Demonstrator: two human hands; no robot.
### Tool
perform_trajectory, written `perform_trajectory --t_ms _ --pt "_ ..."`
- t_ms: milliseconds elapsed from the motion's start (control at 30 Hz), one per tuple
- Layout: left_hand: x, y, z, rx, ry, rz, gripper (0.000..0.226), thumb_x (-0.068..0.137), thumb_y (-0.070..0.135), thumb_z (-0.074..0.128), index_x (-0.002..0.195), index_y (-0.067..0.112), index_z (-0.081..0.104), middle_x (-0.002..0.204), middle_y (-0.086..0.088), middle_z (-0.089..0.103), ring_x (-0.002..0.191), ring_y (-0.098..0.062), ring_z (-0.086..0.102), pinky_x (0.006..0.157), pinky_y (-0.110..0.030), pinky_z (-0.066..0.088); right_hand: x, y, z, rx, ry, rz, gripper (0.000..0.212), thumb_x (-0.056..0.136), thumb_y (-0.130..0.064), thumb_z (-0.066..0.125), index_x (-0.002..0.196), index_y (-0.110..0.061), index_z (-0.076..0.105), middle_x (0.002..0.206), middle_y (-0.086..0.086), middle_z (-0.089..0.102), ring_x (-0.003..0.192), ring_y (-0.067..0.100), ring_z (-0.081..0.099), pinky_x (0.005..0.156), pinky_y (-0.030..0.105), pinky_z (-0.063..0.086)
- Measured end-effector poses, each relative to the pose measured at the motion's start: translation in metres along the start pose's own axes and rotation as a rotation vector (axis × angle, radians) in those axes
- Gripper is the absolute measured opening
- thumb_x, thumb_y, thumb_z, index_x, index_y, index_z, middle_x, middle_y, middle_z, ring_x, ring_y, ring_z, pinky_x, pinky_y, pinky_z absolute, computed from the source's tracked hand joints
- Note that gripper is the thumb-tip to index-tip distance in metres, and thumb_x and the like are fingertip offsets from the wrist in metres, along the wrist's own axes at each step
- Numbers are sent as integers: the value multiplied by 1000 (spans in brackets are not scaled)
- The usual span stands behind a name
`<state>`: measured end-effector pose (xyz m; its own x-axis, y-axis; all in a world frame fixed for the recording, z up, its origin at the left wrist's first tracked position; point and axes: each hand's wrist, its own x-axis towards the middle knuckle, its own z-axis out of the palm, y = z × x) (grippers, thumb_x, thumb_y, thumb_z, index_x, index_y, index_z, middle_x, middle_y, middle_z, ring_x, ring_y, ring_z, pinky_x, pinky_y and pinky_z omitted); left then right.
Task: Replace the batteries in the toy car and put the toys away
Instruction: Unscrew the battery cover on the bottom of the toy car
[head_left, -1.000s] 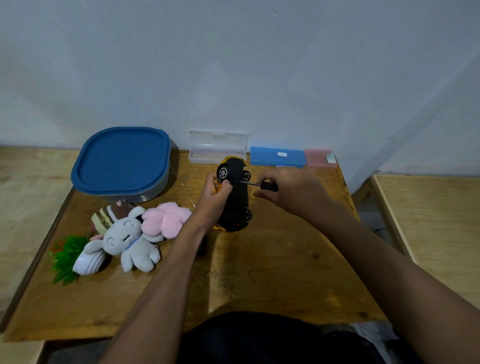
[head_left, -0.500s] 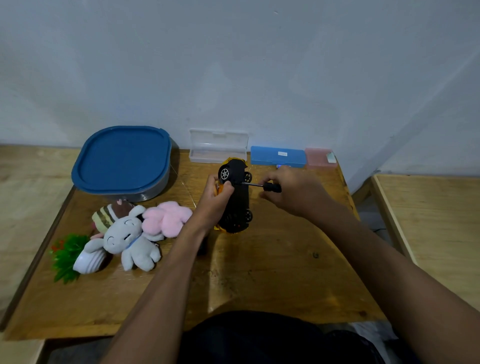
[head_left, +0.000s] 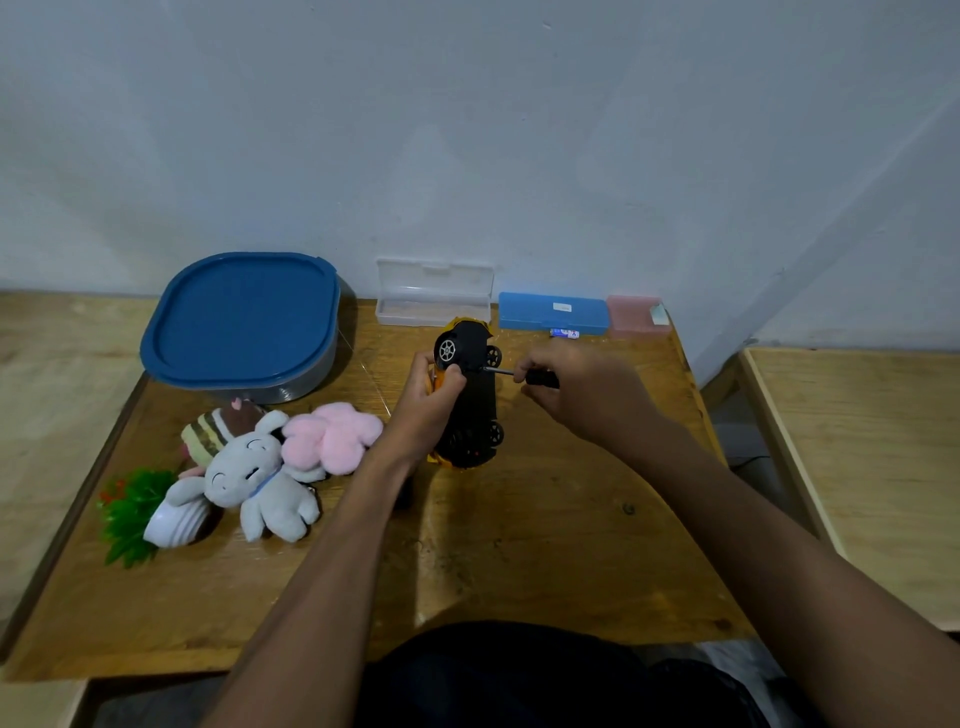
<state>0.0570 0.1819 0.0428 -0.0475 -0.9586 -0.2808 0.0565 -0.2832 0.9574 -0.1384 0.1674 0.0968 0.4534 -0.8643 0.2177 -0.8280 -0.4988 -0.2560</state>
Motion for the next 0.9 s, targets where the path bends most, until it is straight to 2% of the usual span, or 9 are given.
perform_trajectory --t_ms 67,167,233,433,533,633,767,900 --pt "-1 1 1 -10 4 5 28 101 28 47 128 19 42 115 -18 62 106 -33 64 89 -51 55 -2 -1 2 -13 31 3 21 85 -34 69 104 -26 67 95 -5 71 83 16 66 61 28 51" --pt "-2 1 2 -9 10 13 33 97 34 50 126 20 45 116 -21 61 106 -35 64 88 -52 54 -1 -2 4 -81 57 47 34 93 -46 53 118 -25 62 96 -4 72 83 17 66 62 30 51" --pt "-3 0 2 -2 8 17 26 102 27 46 126 19 44 116 -21 61 107 -36 63 88 -52 54 1 -1 4 -105 27 53 34 96 -45 47 114 -24 66 96 -3 70 83 18 63 60 28 46" --pt "-3 -2 1 2 1 6 23 103 25 44 126 20 45 113 -16 63 108 -34 64 91 -52 53 -5 5 7 -65 0 5 22 86 -38 67 105 -27 70 100 -6 66 85 14 61 58 24 43" --pt "-3 -4 1 -13 2 15 17 103 25 44 120 24 48 107 -11 64 102 -28 65 86 -45 55 -7 6 7 -22 -29 31 23 85 -37 69 106 -29 68 102 -5 65 85 13 61 60 25 47" --pt "-4 -5 2 -33 20 14 13 104 25 43 114 25 50 101 -5 65 90 -17 67 76 -33 55 -9 7 6 139 -93 119 18 91 -37 61 107 -30 65 97 -9 65 84 9 59 65 29 50" --pt "-5 -5 4 -43 26 -5 16 104 27 41 117 29 51 106 -7 67 95 -19 67 75 -31 55 -13 5 13 461 -231 258 13 97 -33 51 106 -29 61 75 -13 54 65 3 48 58 23 37" --pt "-8 -4 8 -71 22 -37 20 105 25 40 123 21 48 110 -11 66 95 -21 66 76 -33 55 -17 -2 30 599 -139 318 17 91 -40 60 99 -25 64 72 -11 55 60 0 47 56 15 35"
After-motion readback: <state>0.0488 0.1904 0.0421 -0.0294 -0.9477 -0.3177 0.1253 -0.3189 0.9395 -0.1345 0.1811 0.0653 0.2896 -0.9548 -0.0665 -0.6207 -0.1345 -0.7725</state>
